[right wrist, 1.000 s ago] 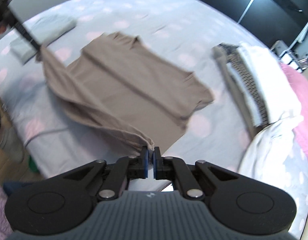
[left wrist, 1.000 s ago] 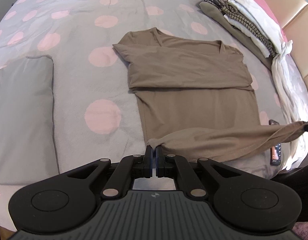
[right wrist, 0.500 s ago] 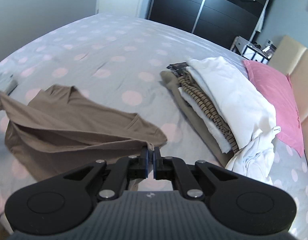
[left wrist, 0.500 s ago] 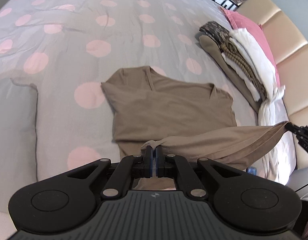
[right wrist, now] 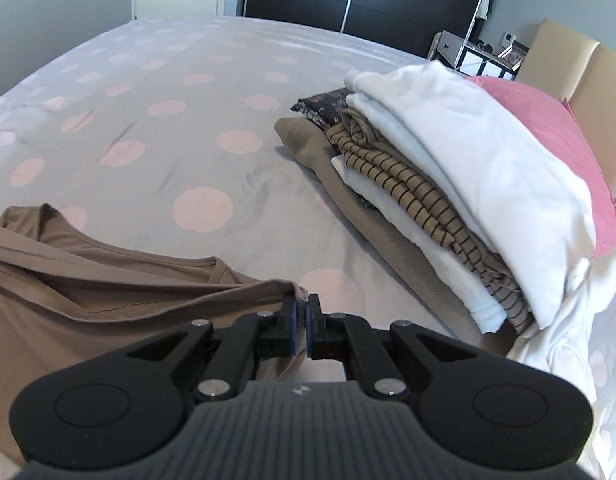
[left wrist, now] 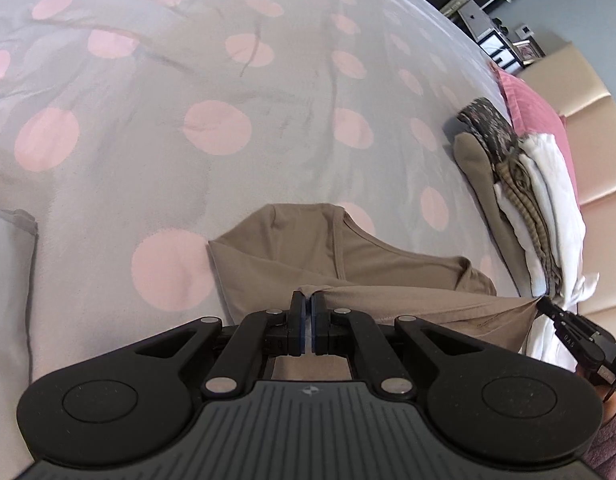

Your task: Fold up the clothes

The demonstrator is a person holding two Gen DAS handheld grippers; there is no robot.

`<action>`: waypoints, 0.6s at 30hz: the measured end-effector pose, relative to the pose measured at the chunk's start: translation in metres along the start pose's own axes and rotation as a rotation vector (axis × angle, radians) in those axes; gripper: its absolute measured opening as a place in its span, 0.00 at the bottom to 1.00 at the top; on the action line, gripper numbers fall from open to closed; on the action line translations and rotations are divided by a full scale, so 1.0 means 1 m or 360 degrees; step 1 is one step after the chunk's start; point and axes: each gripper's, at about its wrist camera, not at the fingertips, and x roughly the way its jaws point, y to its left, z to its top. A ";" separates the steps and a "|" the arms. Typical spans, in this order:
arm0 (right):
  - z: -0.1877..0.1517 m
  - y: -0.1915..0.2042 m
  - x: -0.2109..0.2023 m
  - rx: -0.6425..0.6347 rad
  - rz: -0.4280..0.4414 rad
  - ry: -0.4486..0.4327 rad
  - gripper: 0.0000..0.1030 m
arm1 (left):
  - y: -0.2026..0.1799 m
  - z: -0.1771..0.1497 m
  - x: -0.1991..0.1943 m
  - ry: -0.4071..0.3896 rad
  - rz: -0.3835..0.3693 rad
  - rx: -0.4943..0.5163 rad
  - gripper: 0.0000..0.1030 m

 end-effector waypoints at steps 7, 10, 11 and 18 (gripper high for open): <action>-0.004 0.013 0.040 0.0021 -0.0065 0.0061 0.05 | 0.008 0.010 0.037 0.0015 0.0033 -0.0064 0.01; -0.005 0.016 0.047 0.0028 -0.0086 0.0086 0.05 | 0.009 0.012 0.044 0.0032 0.0043 -0.0072 0.01; -0.005 0.016 0.049 0.0040 -0.0086 0.0097 0.05 | 0.009 0.012 0.046 0.0034 0.0068 -0.0066 0.01; -0.003 0.007 0.040 0.0085 -0.0094 0.0093 0.27 | 0.010 0.006 0.036 -0.0005 0.0148 -0.0034 0.07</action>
